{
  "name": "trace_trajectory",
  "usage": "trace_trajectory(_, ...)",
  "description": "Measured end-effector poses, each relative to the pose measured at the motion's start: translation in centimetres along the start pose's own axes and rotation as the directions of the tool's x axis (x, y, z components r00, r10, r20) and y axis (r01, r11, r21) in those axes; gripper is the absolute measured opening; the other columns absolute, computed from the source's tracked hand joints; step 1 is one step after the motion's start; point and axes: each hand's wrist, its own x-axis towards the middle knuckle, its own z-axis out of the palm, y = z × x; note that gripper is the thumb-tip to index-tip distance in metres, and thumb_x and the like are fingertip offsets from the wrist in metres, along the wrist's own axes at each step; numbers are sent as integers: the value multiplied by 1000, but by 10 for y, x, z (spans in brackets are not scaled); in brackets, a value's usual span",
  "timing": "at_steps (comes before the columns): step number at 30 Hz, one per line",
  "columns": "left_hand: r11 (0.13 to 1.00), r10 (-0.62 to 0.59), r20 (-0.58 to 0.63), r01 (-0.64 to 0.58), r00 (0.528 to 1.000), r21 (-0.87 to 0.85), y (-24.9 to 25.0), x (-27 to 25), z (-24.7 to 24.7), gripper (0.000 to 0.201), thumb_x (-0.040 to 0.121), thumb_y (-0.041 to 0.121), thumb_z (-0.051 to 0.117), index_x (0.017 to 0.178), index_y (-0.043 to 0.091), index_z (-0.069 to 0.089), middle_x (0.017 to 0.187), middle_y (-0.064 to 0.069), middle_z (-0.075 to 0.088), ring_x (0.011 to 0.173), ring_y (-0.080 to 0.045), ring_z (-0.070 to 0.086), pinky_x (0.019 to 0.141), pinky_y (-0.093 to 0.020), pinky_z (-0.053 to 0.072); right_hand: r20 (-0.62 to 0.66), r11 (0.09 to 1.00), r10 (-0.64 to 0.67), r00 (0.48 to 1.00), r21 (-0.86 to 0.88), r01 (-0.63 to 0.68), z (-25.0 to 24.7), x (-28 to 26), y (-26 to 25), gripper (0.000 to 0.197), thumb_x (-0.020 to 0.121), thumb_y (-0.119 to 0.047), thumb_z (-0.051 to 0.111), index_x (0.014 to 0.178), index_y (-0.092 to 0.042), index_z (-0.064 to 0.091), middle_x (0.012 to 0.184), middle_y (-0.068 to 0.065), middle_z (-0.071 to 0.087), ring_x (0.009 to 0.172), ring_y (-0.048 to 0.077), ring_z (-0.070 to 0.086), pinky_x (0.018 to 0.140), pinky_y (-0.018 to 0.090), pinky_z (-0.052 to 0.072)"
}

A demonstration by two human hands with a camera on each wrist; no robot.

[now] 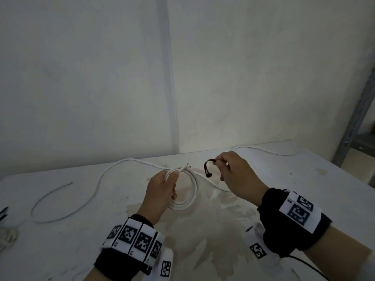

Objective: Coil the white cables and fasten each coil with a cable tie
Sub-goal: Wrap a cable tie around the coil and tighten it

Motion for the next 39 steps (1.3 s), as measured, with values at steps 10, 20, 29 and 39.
trace_trajectory(10,990,135,-97,-131,986,46,15,-22,-29,6,92,20,51,97,19,53,49,7,48,40,-4,43,54,-30,40,164,959,120,979,235,-157,52,-24,-46,14,83,-6,61,82,-14,50,58,3,55,38,7,56,45,23,46)
trace_trajectory(20,989,138,-37,-135,990,66,13,-31,-34,23,93,18,51,115,19,56,52,10,52,40,-5,42,53,-28,41,80,819,177,981,541,-192,67,-19,-71,23,83,-1,59,72,-10,40,60,14,55,38,19,56,34,19,37)
trace_trajectory(29,991,60,-41,-64,997,-117,18,-28,-41,16,93,13,48,102,13,61,41,12,36,39,-5,34,45,-22,38,203,781,-9,979,613,-121,65,-33,-65,33,87,12,41,76,-8,64,67,10,61,49,5,60,52,16,50)
trace_trajectory(39,957,28,-1,-27,1000,-287,18,-34,-37,8,92,18,51,92,17,59,51,6,50,45,-5,48,44,-17,41,105,846,-420,901,406,347,71,-47,-51,52,68,16,39,98,-11,72,108,-20,59,107,-5,55,90,9,41)
